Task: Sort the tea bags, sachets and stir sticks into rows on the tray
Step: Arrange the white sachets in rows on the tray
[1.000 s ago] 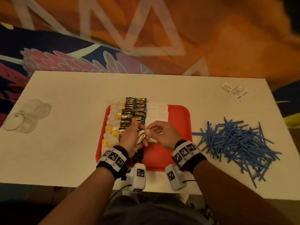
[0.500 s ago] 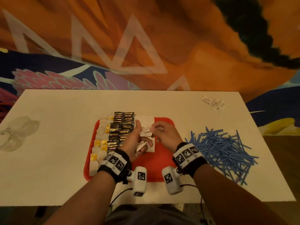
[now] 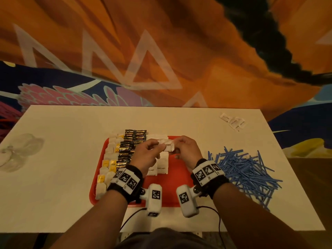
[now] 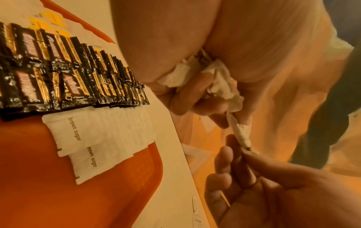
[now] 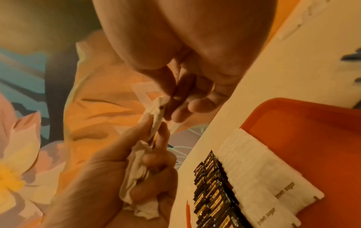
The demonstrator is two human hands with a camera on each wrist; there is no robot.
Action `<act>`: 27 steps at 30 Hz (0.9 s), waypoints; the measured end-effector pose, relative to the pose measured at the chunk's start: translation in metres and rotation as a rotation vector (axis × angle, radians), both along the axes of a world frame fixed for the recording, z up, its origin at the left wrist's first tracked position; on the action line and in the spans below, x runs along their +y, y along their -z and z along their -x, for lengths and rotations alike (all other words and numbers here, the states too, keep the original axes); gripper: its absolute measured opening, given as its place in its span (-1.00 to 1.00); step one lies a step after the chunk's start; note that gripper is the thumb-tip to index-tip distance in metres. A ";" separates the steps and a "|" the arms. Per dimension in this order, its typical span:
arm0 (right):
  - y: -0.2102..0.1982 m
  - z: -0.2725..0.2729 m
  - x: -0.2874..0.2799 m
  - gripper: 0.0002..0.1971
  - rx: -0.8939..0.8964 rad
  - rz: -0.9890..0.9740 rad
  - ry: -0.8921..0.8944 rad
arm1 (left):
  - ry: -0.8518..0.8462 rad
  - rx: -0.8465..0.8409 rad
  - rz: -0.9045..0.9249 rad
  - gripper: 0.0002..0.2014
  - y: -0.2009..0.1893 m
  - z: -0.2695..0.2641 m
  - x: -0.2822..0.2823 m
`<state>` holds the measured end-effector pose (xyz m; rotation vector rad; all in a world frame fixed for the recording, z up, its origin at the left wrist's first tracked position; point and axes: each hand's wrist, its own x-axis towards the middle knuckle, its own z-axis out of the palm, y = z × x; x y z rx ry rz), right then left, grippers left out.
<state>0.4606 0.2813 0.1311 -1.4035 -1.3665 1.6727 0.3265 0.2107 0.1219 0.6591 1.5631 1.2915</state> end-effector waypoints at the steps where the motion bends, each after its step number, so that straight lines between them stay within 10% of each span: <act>1: 0.000 0.000 -0.001 -0.86 0.010 0.008 -0.014 | -0.007 -0.003 0.003 -0.91 -0.001 -0.001 0.000; 27: 0.020 -0.005 -0.014 -0.75 0.053 0.073 -0.064 | -0.185 -0.072 0.082 -0.78 0.016 0.000 -0.010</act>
